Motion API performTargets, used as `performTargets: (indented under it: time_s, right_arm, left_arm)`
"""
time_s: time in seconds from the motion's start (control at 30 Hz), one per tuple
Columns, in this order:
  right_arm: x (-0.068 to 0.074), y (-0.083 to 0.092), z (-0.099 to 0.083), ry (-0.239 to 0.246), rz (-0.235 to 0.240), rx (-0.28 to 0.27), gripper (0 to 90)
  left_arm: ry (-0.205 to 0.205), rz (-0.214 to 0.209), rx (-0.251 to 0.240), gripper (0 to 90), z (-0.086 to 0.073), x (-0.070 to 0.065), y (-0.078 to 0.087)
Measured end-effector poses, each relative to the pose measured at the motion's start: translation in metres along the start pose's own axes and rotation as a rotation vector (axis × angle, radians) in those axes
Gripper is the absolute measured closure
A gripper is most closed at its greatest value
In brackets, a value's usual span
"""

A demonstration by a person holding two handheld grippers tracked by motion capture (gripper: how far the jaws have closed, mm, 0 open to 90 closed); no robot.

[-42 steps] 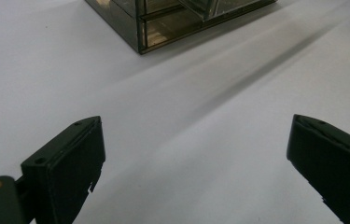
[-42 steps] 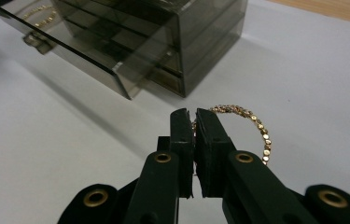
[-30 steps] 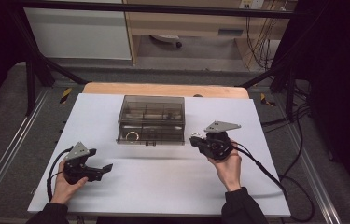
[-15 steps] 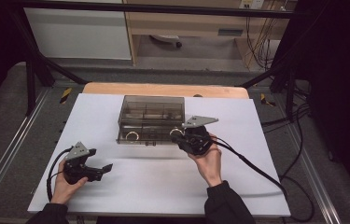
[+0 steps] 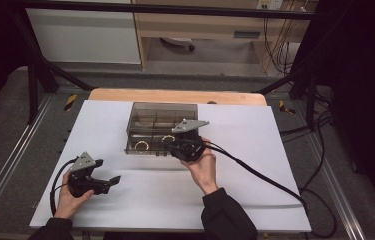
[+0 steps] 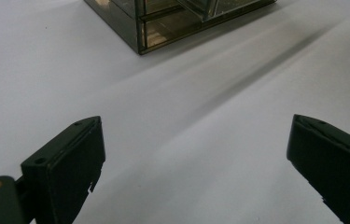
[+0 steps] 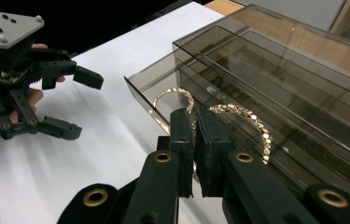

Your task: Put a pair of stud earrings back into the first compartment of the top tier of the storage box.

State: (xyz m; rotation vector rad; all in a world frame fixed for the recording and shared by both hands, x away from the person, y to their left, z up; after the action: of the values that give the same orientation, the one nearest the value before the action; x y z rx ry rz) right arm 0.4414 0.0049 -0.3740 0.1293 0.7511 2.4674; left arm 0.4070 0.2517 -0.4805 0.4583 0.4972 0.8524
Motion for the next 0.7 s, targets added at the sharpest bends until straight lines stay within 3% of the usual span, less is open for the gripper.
performTargets:
  time_s: [0.7]
  right_arm:
    - [0.009,-0.052,0.023,-0.014,0.029,0.012,86.3]
  left_arm:
    - [0.000,-0.001,-0.001,3.9,0.000,0.000,0.000]
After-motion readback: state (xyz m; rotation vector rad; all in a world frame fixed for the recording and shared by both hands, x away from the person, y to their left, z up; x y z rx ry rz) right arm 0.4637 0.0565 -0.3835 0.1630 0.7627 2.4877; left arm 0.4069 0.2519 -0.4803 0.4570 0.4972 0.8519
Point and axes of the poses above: each handheld gripper's, and its own axes: y roughly backward along the jaws, z roughly out of its top, x roughly to its left, the point moved 7 cm from there along -y, roughly forward along the jaws, and after that the axes turned 11 degrees about y, right-handed, at the moved point
